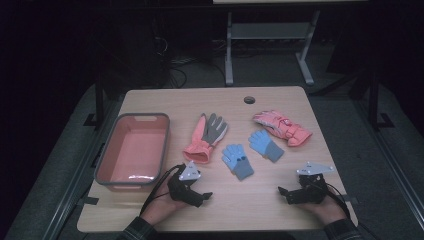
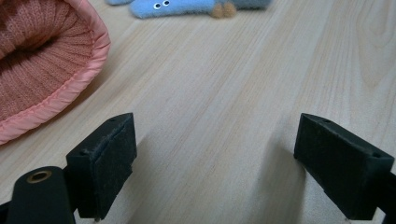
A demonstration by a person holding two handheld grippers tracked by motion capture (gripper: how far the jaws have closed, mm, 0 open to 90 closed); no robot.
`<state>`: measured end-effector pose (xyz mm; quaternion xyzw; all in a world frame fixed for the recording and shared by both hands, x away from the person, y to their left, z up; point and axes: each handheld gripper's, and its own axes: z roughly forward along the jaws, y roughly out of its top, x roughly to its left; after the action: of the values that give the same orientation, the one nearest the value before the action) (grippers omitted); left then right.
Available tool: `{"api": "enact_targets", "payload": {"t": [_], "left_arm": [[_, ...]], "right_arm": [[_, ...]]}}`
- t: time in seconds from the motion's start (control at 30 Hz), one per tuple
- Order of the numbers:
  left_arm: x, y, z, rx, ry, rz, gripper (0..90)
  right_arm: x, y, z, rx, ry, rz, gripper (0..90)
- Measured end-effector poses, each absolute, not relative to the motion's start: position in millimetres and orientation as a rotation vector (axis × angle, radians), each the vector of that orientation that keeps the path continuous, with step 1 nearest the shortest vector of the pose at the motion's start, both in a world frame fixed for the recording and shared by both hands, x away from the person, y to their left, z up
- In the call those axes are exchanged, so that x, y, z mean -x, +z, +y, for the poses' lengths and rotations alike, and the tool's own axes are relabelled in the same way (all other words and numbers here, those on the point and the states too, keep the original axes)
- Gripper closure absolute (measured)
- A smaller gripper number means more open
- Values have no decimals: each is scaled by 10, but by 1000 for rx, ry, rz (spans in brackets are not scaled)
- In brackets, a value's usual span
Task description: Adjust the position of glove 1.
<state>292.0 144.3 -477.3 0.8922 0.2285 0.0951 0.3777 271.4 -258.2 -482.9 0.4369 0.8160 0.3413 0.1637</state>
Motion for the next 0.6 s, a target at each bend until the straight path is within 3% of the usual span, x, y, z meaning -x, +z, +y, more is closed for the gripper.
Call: {"api": "enact_targets", "payload": {"t": [0.23,0.3,0.33,0.4,0.5,0.53,0.6], "left_arm": [[-2919,-4774,1443,-2276,239,587,124],[-2919,-4776,1443,-2272,237,588,124],[-2918,-4777,1441,-2268,237,591,124],[-2919,-4776,1442,-2270,237,589,124],[-2932,-4773,1454,-2281,242,567,124],[-2933,-4773,1456,-2281,237,564,124],[-2936,-4775,1454,-2274,236,569,124]], "right_arm": [[-2721,-4819,-2579,-1247,965,2339,11],[-2723,-4786,-2574,-1249,948,2356,71],[-2714,-4749,-2582,-1245,940,2353,159],[-2714,-4728,-2586,-1237,953,2345,172],[-2745,-4558,-2590,-1202,982,2306,422],[-2745,-4558,-2590,-1202,982,2306,422],[-2786,-4487,-2569,-1188,999,2291,576]]}}
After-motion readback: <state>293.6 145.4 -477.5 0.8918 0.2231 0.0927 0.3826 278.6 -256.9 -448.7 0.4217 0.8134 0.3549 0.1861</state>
